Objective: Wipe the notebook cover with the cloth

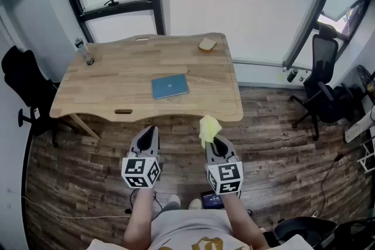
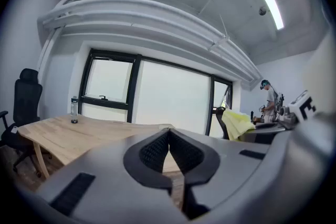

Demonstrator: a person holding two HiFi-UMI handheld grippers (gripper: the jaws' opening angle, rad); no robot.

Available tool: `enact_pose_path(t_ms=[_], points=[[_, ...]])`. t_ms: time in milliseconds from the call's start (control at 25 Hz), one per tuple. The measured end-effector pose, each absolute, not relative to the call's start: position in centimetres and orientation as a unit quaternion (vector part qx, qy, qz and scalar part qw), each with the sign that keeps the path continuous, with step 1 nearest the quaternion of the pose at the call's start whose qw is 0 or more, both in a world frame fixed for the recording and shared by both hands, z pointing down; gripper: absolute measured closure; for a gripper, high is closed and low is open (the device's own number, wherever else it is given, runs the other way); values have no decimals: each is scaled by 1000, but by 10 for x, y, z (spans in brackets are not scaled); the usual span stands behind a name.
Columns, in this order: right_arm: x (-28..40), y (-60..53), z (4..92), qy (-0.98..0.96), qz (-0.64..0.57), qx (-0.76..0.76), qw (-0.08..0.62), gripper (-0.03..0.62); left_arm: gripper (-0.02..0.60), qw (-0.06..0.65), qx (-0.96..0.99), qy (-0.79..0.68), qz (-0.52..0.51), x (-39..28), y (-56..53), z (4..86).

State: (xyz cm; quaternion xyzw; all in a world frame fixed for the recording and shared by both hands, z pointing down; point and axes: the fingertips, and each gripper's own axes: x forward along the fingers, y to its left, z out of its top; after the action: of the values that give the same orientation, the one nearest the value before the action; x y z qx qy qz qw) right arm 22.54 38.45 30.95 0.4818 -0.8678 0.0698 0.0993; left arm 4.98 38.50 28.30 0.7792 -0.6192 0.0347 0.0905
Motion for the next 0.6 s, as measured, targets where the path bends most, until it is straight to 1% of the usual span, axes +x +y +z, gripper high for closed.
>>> enact_pose_path(t_ms=[440, 600], points=[[224, 380, 314, -866, 71, 483, 108, 556, 568, 98, 779, -619, 34, 45, 387, 291], [215, 384, 311, -882, 86, 456, 83, 556, 568, 100, 773, -626, 29, 40, 390, 290]])
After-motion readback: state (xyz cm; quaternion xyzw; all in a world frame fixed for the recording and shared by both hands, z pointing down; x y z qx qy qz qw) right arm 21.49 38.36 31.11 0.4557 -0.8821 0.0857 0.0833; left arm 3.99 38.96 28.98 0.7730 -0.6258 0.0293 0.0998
